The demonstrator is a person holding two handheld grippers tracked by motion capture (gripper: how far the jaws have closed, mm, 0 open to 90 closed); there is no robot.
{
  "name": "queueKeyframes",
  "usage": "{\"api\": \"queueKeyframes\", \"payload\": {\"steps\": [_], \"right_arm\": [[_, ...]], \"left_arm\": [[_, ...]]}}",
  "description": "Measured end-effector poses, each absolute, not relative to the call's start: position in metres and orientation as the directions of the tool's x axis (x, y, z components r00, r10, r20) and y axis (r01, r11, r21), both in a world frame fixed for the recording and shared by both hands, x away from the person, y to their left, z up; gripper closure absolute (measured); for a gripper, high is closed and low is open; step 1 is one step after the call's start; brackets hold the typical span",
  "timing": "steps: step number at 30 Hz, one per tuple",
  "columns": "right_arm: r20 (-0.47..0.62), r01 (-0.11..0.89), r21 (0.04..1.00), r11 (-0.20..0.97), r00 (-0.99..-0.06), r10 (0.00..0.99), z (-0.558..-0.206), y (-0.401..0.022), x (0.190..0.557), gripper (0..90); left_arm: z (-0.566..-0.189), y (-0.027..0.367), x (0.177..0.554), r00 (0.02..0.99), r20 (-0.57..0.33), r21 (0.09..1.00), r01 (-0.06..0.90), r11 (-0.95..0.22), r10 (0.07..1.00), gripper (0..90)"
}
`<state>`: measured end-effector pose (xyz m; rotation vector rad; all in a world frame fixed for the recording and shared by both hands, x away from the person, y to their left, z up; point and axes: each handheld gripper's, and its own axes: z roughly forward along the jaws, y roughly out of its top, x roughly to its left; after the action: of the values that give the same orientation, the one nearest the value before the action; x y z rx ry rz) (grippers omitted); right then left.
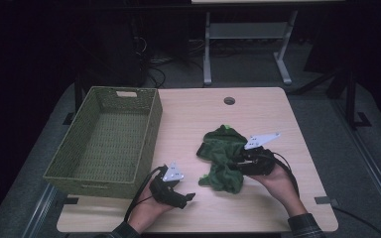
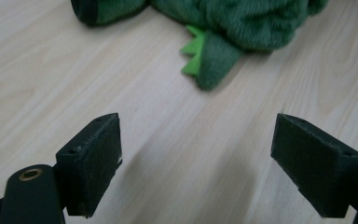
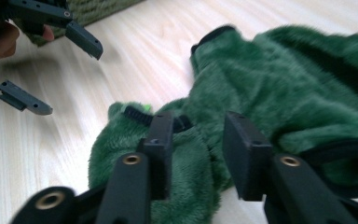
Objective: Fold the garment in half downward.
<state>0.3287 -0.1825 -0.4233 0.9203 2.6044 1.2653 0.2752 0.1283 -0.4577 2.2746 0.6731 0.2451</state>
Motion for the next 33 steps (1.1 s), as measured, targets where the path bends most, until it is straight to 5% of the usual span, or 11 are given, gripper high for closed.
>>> {"api": "queueKeyframes", "payload": {"steps": [20,33], "right_arm": [[0.091,0.485,0.75,0.45,-0.75,0.656,-0.422,-0.205,0.353,50.9],[0.066,0.478,0.752,0.454,-0.74,0.67,-0.406,-0.205,0.375,54.2]], "left_arm": [[-0.422,0.098,0.328,0.872,-0.052,0.729,0.366,-0.579,0.486,22.3],[-0.407,0.081,0.368,0.874,-0.034,0.745,0.345,-0.571,0.484,26.0]]}}
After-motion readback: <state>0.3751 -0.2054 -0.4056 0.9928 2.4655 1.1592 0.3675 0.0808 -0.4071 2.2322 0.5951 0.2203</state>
